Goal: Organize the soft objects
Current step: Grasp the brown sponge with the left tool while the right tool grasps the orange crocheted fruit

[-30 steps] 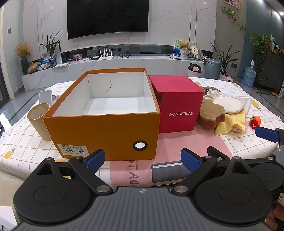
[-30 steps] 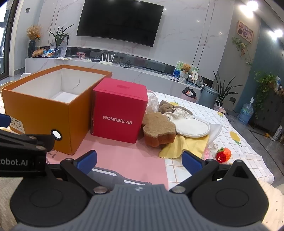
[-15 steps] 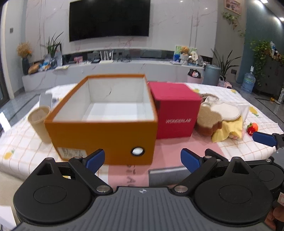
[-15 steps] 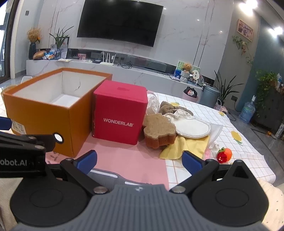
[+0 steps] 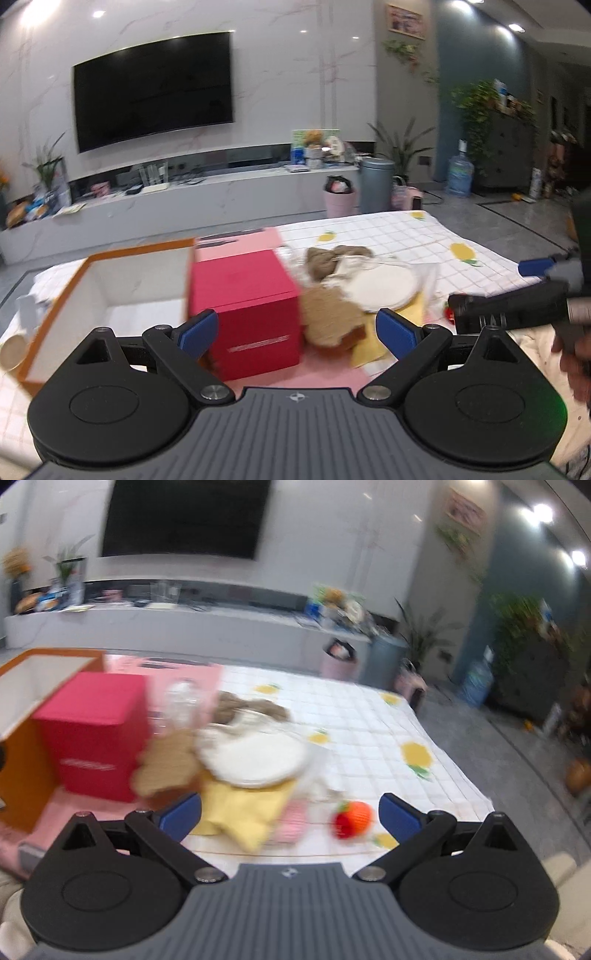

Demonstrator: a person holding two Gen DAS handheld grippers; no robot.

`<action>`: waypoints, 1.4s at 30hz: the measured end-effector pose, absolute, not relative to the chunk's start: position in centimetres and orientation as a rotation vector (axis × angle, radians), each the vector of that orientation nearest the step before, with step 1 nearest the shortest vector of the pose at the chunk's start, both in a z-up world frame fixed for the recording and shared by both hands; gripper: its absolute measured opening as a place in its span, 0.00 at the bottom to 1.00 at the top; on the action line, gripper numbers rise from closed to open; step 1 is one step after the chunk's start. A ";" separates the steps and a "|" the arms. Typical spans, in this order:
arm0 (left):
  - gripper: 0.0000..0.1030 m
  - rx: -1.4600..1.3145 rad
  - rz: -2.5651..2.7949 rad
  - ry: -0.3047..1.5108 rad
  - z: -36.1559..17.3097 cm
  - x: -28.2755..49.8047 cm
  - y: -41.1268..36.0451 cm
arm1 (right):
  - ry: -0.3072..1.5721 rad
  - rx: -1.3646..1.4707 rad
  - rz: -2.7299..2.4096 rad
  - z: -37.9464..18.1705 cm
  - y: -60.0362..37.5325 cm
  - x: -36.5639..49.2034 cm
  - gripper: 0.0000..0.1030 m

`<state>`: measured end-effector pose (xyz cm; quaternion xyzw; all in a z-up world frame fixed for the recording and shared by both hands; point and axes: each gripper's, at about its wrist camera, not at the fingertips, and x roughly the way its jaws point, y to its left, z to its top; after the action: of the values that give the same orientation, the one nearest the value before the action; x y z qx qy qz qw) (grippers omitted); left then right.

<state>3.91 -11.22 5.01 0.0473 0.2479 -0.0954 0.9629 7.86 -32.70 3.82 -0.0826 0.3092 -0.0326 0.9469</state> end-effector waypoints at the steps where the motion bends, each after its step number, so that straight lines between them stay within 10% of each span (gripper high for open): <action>1: 1.00 0.104 -0.204 0.505 4.5 4.3 -12.0 | 0.648 -0.148 -0.076 3.7 -34.0 8.6 0.97; 31: 1.00 0.633 -0.182 0.334 -11.1 11.1 -21.8 | 0.799 -0.026 -0.127 -7.2 -43.5 20.7 0.65; 34: 0.81 0.624 -0.148 0.361 -11.2 11.6 -21.9 | 0.828 0.023 -0.123 -7.3 -44.2 20.9 0.49; 42: 0.45 0.607 -0.115 0.382 -10.9 10.8 -21.0 | 0.846 0.001 -0.096 -6.7 -44.0 20.6 0.46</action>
<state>10.77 -20.99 -10.86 0.2968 0.1870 -0.0562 0.9348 20.56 -44.02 -6.67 0.0005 0.4105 -0.0466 0.9107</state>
